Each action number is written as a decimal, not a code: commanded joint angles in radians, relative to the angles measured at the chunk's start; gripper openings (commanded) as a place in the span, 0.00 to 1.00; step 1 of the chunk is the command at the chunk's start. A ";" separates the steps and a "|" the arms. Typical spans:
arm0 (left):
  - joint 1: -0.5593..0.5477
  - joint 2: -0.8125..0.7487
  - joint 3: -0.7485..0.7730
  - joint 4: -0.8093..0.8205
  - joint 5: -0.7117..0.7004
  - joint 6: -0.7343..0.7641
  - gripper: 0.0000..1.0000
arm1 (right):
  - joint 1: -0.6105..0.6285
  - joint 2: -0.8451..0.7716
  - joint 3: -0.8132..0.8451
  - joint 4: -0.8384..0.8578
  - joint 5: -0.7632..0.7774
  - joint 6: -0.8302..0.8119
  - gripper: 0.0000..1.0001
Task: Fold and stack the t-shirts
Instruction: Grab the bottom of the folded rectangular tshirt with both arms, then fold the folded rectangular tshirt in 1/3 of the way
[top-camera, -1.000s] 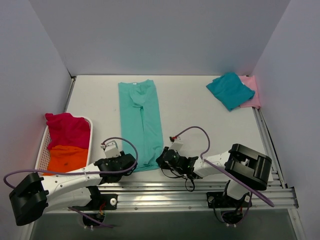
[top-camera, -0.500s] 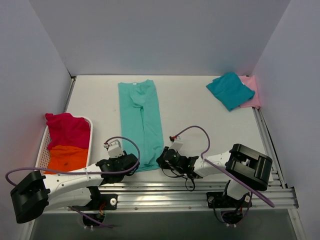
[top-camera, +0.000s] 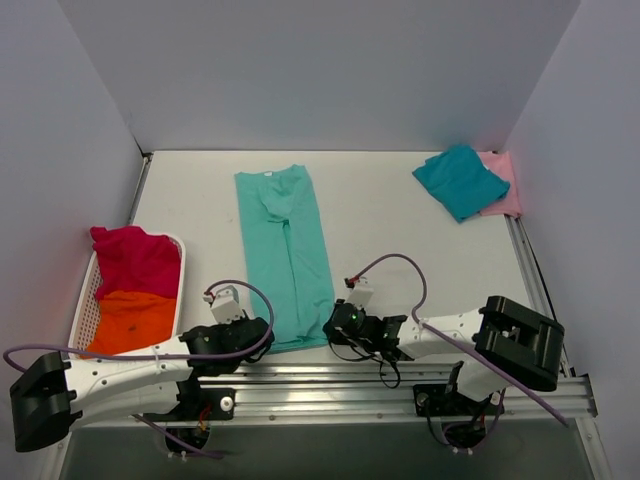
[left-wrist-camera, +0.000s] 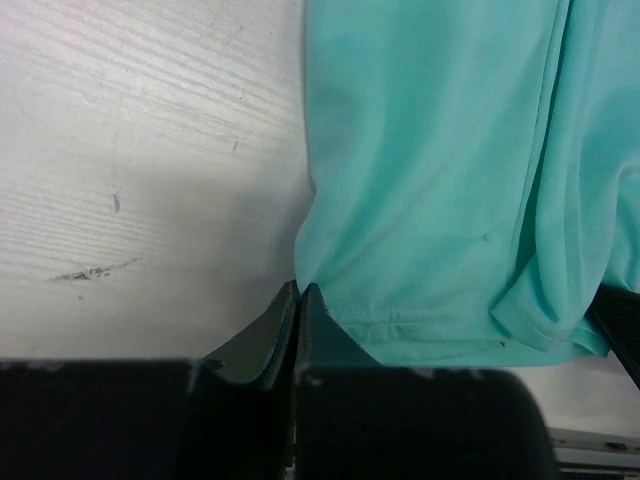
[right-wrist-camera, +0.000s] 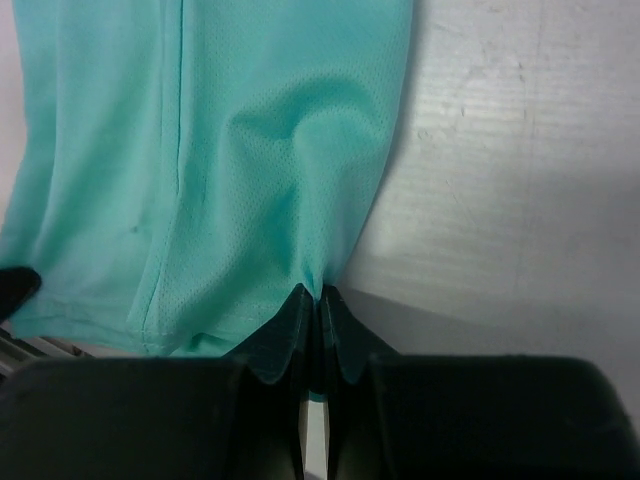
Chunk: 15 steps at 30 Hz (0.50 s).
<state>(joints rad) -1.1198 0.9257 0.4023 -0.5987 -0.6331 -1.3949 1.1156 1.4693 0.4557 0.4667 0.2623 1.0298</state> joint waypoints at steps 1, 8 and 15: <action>-0.020 -0.048 0.064 -0.128 -0.030 -0.032 0.02 | 0.044 -0.082 -0.012 -0.247 0.069 0.022 0.00; -0.021 -0.120 0.104 -0.158 -0.037 0.005 0.02 | 0.067 -0.173 0.103 -0.413 0.139 -0.010 0.00; -0.017 -0.142 0.210 -0.210 -0.097 0.057 0.02 | 0.052 -0.106 0.265 -0.497 0.183 -0.074 0.00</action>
<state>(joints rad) -1.1378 0.7971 0.5335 -0.7609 -0.6636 -1.3758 1.1774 1.3300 0.6498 0.0681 0.3649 0.9962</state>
